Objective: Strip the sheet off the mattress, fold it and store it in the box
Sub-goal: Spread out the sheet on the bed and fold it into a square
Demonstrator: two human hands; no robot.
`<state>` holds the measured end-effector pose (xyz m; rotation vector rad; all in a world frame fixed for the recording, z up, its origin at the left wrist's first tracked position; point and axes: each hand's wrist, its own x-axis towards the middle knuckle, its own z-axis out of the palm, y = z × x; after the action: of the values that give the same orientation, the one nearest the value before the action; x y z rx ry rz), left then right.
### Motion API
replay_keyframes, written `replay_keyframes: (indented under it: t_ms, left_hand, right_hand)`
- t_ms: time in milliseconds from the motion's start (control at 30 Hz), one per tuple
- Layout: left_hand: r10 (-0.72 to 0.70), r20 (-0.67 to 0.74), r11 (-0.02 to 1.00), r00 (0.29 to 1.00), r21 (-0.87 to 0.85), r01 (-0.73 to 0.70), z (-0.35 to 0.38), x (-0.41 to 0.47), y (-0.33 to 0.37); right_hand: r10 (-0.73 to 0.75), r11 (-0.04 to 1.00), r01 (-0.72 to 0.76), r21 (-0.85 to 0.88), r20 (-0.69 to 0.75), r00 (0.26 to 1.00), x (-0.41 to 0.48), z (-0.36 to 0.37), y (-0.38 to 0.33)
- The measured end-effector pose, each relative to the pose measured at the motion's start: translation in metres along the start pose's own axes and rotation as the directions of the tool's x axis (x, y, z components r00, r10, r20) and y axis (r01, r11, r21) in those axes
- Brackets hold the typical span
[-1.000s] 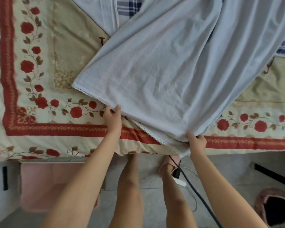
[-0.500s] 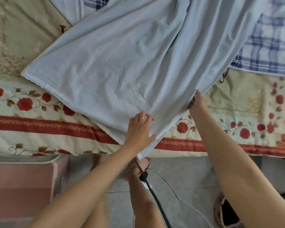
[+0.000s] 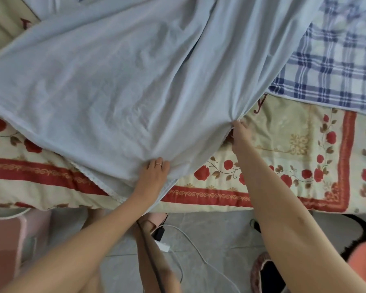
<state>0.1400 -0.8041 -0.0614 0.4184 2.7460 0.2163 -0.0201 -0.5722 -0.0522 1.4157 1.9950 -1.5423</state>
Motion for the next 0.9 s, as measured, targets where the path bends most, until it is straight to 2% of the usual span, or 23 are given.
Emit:
replay_keyframes:
  t_ms: [67, 167, 333, 433, 500, 600, 667, 800, 900]
  left_hand:
    - [0.045, 0.001, 0.999, 0.999, 0.01, -0.045, 0.002, -0.002, 0.004]
    - [0.107, 0.046, 0.994, 0.993, 0.024, -0.109, -0.001, -0.003, 0.009]
    - [0.046, 0.109, 0.998, 0.993, -0.039, -0.041, -0.004, 0.003, 0.022]
    - [-0.054, 0.237, 0.998, 0.97, 0.044, 0.045, -0.01, 0.003, 0.034]
    - [-0.103, 0.268, 0.994, 0.958, 0.051, 0.093, -0.008, -0.001, 0.031]
    - [-0.113, 0.177, 0.99, 0.978, -0.068, 0.127, -0.014, -0.006, 0.014]
    - [-0.038, 0.114, 0.993, 0.993, -0.107, 0.051, -0.014, -0.011, 0.007]
    - [0.0, 0.028, 0.998, 1.0, -0.058, 0.002, -0.017, -0.022, -0.003]
    - [0.033, 0.034, 0.999, 0.999, -0.041, -0.032, -0.022, -0.029, -0.015]
  right_hand:
    - [-0.135, 0.978, 0.135, -0.159, 0.011, 0.991, 0.004, -0.001, -0.013]
    - [-0.231, 0.948, 0.229, -0.221, 0.017, 0.973, 0.014, 0.004, -0.04]
    - [-0.201, 0.935, 0.179, -0.306, -0.041, 0.979, 0.038, -0.002, -0.056]
    - [-0.201, 0.937, 0.173, -0.305, -0.062, 0.978, 0.042, -0.009, -0.044]
    - [-0.192, 0.937, 0.166, -0.307, -0.054, 0.98, 0.041, -0.01, -0.042]
    - [-0.165, 0.94, 0.157, -0.302, -0.001, 0.986, 0.035, -0.012, -0.045]
    - [-0.174, 0.912, 0.194, -0.362, 0.087, 0.981, 0.025, -0.012, -0.042]
    - [0.007, 0.95, 0.071, -0.303, 0.247, 0.969, -0.013, -0.01, -0.007]
    - [0.126, 0.955, -0.023, -0.297, 0.332, 0.935, -0.04, -0.005, 0.025]
